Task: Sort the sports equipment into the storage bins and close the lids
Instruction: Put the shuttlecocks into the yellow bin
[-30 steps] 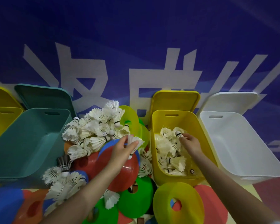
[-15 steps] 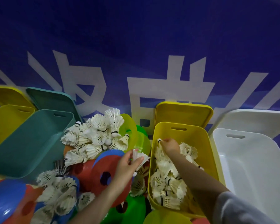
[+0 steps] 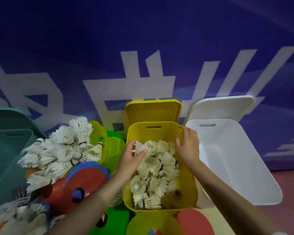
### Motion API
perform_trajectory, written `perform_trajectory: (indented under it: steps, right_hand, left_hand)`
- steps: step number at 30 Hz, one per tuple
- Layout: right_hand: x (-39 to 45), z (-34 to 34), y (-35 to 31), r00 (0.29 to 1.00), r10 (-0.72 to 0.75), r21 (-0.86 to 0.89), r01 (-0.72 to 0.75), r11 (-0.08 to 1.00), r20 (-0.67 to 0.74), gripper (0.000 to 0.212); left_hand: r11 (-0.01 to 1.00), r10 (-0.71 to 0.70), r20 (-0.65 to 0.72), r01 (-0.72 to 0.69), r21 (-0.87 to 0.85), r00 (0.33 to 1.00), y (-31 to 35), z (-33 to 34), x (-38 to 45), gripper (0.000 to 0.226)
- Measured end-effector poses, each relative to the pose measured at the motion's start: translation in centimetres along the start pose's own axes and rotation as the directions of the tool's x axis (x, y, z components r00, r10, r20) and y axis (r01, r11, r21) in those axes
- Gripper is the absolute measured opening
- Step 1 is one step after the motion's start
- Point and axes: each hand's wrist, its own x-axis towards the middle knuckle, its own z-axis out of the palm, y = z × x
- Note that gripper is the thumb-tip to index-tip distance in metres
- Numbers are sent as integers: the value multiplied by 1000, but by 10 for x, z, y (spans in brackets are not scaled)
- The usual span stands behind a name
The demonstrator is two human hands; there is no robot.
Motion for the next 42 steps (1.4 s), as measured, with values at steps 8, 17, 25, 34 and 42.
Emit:
perform_trajectory:
  steps: [8,17,25,34,42]
  right_hand:
    - [-26,-2,38,958,194,138,-225,964,210,45]
    - [-26,2,44,954,237,225,-276,935,184,43]
    - [-28,-5,29,965,230,73,-240,968,123,42]
    - [-72,-11,-89,988,-142,243,121,962,68,39]
    - [-134,55,-196,897,-285,335,168,927,339,32]
  left_hand:
    - [955,-73,99,41,295,992,-25,49,24,62]
    - [859,-144,121,64,507,982,-30,63,38,67]
    - [908,97,109,-132,397,989,-14,5,-9,44]
    - [953,185,-27,-173,248,982,-27,-92,-63,37]
    - [949,107,-154,-55,309,982,-71,-204,-98,34]
